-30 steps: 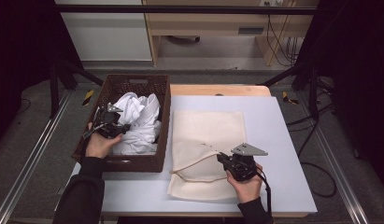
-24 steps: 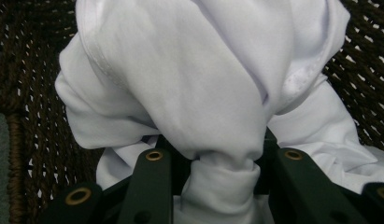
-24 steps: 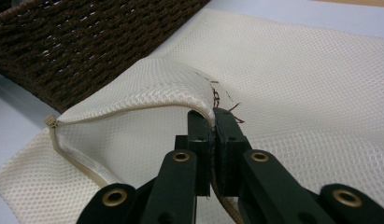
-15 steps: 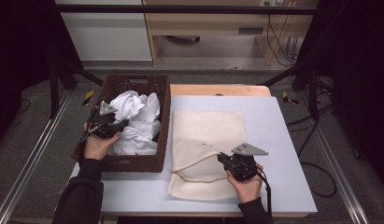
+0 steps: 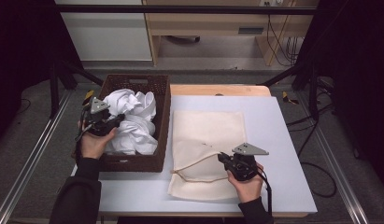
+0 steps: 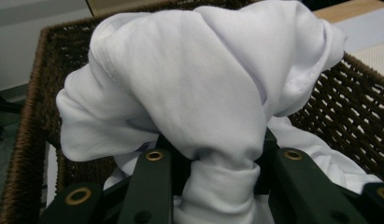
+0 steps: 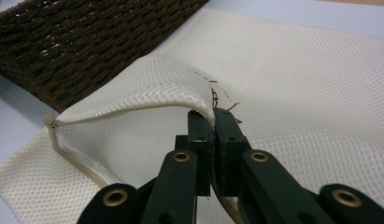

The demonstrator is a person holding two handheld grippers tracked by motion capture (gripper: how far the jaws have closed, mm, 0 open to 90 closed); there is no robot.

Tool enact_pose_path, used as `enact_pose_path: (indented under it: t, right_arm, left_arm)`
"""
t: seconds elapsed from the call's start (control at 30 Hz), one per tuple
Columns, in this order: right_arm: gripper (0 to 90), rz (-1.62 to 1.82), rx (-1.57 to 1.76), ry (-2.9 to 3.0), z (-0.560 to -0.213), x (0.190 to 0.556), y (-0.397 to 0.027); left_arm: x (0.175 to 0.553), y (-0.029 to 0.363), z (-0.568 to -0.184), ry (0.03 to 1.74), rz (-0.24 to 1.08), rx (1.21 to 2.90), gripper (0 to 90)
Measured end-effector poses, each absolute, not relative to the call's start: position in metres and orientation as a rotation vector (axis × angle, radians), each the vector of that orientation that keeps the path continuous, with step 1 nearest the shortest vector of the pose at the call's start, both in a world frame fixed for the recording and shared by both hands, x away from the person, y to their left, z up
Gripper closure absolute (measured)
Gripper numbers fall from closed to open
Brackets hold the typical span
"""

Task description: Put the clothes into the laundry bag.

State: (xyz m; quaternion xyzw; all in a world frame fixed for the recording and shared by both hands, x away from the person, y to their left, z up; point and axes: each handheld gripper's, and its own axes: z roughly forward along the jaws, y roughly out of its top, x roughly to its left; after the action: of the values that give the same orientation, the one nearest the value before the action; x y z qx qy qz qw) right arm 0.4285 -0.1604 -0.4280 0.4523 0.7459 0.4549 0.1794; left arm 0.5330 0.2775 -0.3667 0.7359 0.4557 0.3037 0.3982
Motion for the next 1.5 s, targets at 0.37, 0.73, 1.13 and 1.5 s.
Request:
enact_pose_path:
  t: [0.37, 0.73, 1.13, 1.5]
  right_arm:
    - [87.1, 1.284, 1.277, 2.107, -0.428, 0.428, -0.160]
    - [87.1, 1.285, 1.283, 2.106, -0.428, 0.428, -0.161]
    - [87.1, 1.285, 1.278, 2.106, -0.427, 0.428, -0.161]
    - [87.2, 1.286, 1.280, 2.102, -0.428, 0.428, -0.161]
  left_arm:
    - [0.512, 0.272, -0.326, 1.048, 0.871, 1.739, 68.3]
    - [0.488, 0.267, -0.289, 0.944, 0.937, 1.641, 68.3]
    - [0.459, 0.264, -0.249, 0.836, 1.007, 1.540, 68.2]
    - [0.434, 0.268, -0.216, 0.766, 1.005, 1.453, 68.2]
